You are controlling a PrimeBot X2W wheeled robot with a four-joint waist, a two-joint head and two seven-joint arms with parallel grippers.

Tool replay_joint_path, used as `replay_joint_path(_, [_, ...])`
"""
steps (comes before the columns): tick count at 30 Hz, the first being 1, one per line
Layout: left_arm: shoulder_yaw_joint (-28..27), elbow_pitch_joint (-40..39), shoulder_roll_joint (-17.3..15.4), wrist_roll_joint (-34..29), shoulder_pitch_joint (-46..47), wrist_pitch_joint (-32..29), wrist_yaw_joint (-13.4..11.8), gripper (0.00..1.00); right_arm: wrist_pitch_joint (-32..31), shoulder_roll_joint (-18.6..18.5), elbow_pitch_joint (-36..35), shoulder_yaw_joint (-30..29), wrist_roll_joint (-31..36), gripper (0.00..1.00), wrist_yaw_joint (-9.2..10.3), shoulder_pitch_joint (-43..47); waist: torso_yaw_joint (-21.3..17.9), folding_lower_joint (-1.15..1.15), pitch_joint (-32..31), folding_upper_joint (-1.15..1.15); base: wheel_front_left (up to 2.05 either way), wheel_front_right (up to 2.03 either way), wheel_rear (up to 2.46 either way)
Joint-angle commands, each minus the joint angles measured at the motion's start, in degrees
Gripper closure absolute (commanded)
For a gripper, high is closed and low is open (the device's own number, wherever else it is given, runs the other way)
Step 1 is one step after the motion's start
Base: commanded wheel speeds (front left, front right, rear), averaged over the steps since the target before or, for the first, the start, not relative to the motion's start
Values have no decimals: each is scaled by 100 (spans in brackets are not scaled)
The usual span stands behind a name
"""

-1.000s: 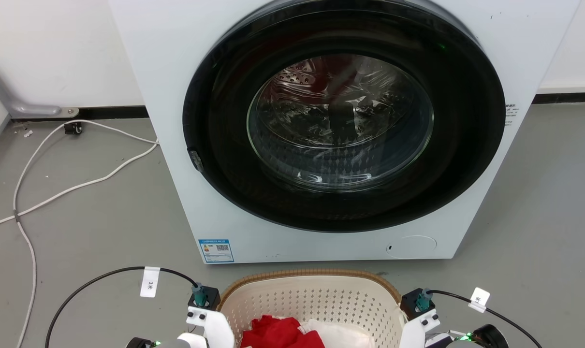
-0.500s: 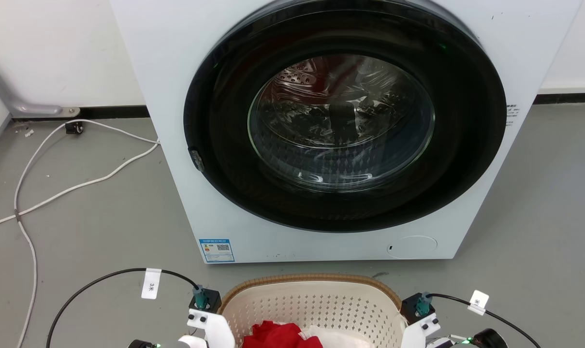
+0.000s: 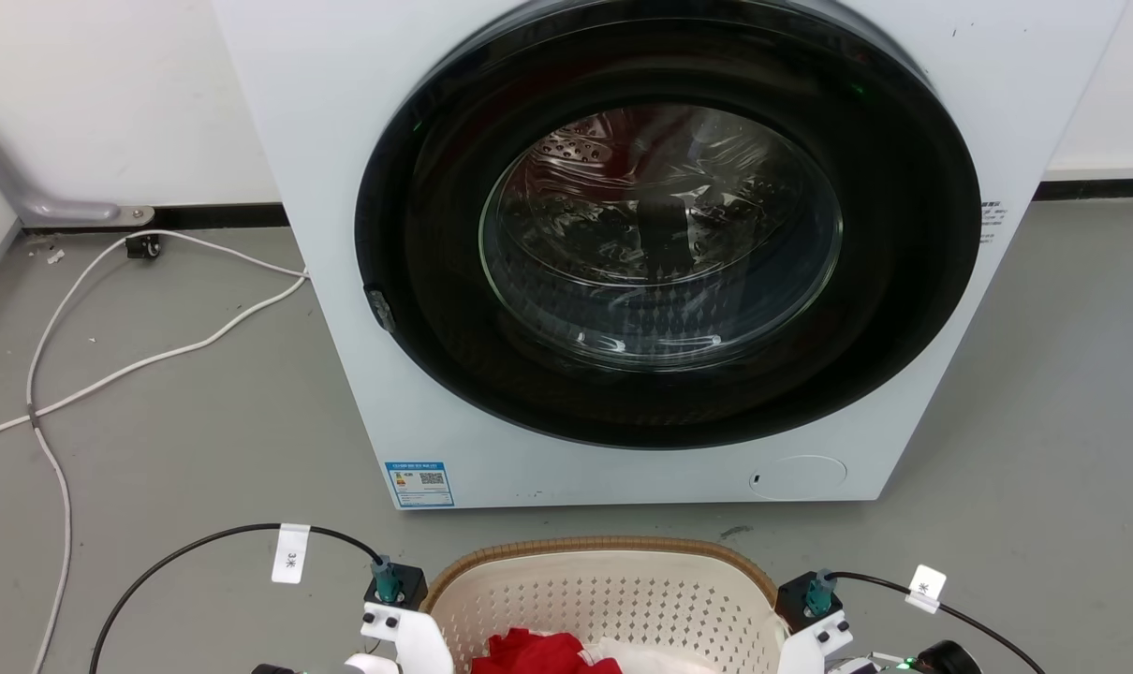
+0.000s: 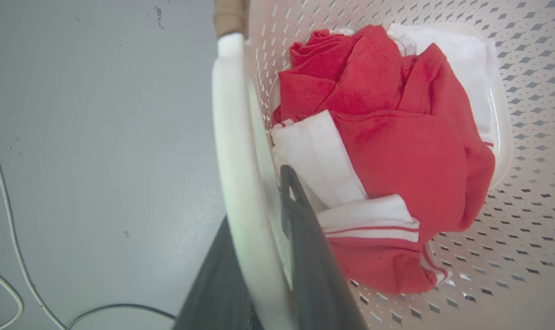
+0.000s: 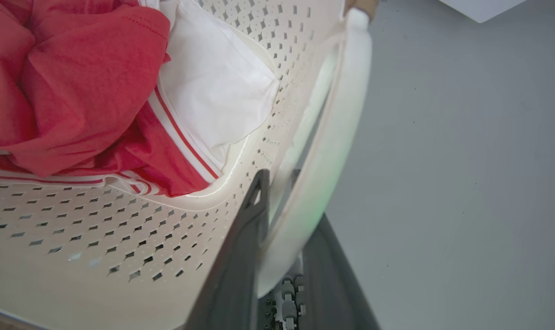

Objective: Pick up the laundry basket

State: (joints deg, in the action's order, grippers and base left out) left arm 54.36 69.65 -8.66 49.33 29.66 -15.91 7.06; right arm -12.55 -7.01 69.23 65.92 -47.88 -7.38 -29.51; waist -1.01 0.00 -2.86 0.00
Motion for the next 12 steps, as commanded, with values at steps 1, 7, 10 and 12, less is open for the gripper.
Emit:
replay_joint_path(1, [47,-77,26,33,48,42,70,100,33,23,-16,75,-38,100,-20,-101,-1,0,7,0,0,0,0])
replay_joint_path(7, [166,-67,13,163,99,28,71,100,46,21,-1,217,-177,100,-20,-117,11,0,29,0,0,0,0])
replay_joint_path(10, [217,-61,14,218,106,27,71,100,45,11,14,280,-237,100,-20,-130,19,0,31,0,0,0,0])
replay_joint_path(12, [250,-57,10,250,114,28,71,100,49,7,21,319,-276,100,-20,-137,23,0,33,0,0,0,0])
